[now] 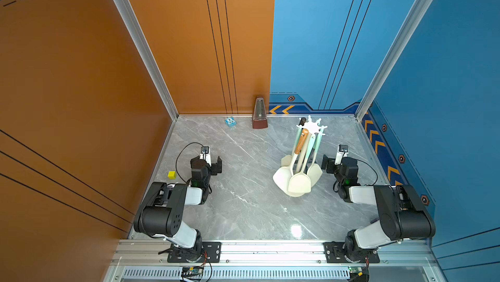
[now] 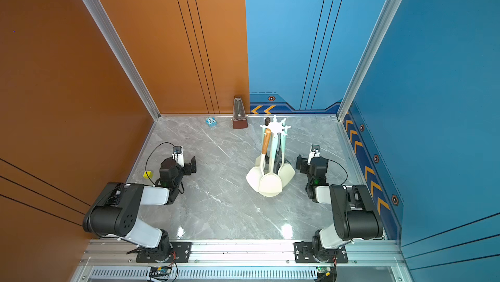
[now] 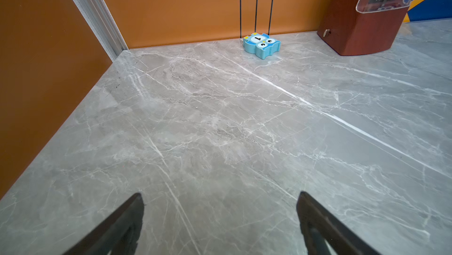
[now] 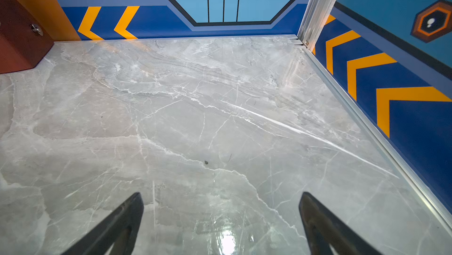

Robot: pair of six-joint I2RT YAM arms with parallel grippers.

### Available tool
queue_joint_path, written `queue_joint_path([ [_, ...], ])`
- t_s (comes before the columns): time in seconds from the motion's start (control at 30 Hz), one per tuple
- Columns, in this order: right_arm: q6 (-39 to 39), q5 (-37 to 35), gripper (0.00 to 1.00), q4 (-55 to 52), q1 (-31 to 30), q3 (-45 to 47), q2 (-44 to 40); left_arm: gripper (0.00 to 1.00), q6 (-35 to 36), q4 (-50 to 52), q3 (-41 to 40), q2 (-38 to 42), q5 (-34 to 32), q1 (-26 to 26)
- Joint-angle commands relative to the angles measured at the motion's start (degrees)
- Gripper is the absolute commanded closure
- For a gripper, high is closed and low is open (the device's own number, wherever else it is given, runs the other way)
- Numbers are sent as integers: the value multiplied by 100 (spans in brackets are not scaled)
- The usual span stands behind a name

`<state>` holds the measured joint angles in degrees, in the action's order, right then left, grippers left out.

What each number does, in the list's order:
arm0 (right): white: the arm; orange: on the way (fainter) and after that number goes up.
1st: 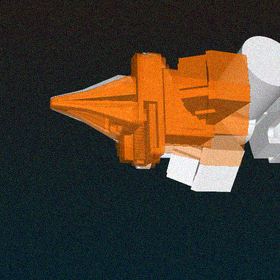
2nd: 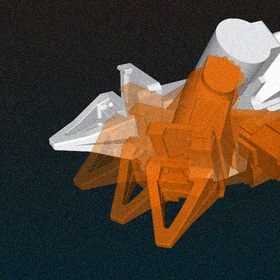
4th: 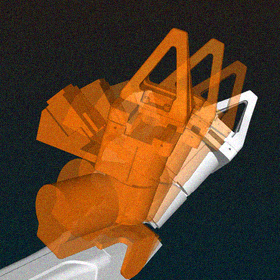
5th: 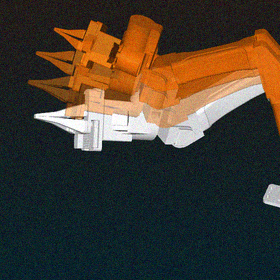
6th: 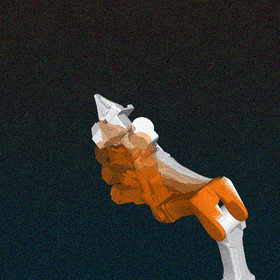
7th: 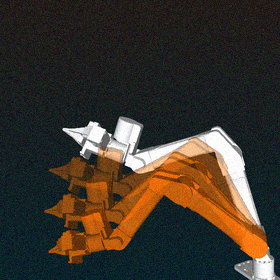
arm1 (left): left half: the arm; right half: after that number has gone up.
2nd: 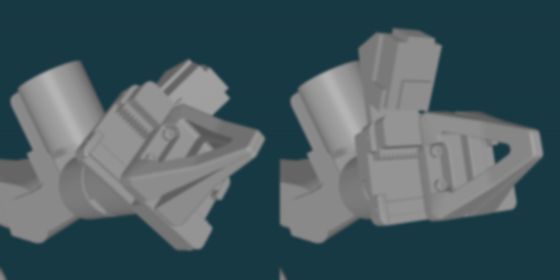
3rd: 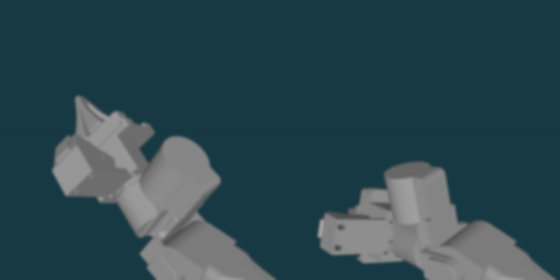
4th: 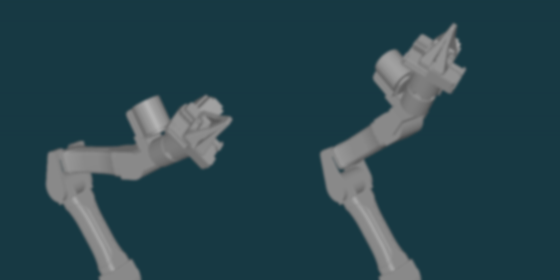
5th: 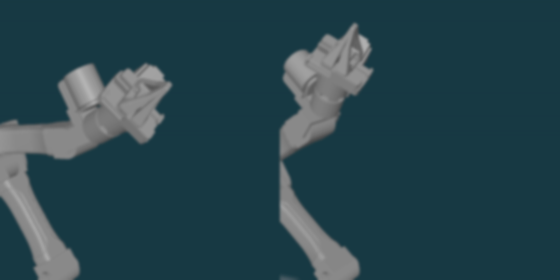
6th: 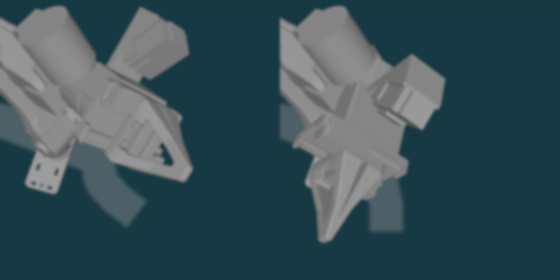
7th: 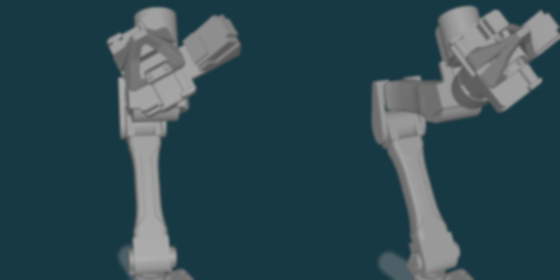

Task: Take the spatula off the kitchen utensil rack
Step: Take off the spatula from the rack.

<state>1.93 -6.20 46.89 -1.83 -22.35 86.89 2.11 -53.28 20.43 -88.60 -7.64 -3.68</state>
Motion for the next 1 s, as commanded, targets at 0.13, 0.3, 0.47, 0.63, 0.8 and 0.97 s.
queue_joint_path([
  [0.13,97,-33,0,-110,29,-58,11,2,-364,34,31,-2,-484,214],
  [0.3,103,-32,0,-105,33,-61,11,2,-313,33,65,-34,-138,280],
  [0.47,101,-33,0,-108,29,-67,12,2,97,32,55,-26,490,151],
  [0.63,99,-39,0,-110,33,-65,12,2,123,28,21,16,605,154],
  [0.8,112,-123,0,-287,16,-149,-20,2,113,13,-84,134,464,102],
  [0.97,285,-998,0,-3086,-286,-1541,-390,2,343,34,-414,969,-356,-358],
])
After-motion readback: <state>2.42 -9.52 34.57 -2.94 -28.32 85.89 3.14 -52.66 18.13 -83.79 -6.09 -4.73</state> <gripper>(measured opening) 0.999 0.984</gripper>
